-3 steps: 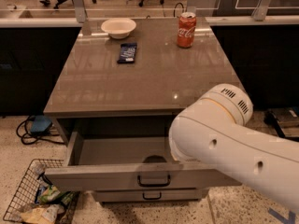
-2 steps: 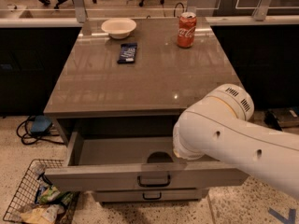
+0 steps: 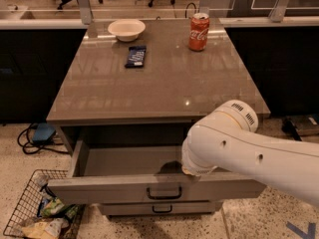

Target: Open top drawer

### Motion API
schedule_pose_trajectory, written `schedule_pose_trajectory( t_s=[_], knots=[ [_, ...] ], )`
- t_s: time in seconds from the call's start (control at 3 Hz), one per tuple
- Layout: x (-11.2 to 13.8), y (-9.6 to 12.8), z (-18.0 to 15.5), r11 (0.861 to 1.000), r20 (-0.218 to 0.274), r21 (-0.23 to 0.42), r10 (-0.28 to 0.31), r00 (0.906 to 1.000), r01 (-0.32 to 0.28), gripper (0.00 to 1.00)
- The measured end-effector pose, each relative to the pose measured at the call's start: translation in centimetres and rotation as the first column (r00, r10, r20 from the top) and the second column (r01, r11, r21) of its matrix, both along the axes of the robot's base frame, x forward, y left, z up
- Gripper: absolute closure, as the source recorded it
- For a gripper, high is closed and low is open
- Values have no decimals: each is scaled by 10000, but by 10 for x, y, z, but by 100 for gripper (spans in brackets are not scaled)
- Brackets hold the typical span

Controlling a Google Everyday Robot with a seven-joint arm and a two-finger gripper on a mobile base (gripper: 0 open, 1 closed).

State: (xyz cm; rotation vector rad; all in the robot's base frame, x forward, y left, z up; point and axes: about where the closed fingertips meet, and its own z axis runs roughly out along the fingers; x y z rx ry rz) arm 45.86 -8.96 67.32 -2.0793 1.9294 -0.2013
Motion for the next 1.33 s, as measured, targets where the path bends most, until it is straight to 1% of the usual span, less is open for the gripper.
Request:
schedule_pose_trajectory(
  t_s=[0.33,0.67,1.0,1.33],
  knots=[
    [-17,11,-19,9998,-450,-4,174,9988,-174,100],
    [-22,13,-22,9998,-552,-52,182,9983,-185,100],
    [-54,7,-19,9974,-982,-716,-118,9951,47,100],
    [-73,3,-17,9933,-1243,-1141,-303,9918,160,100]
  ],
)
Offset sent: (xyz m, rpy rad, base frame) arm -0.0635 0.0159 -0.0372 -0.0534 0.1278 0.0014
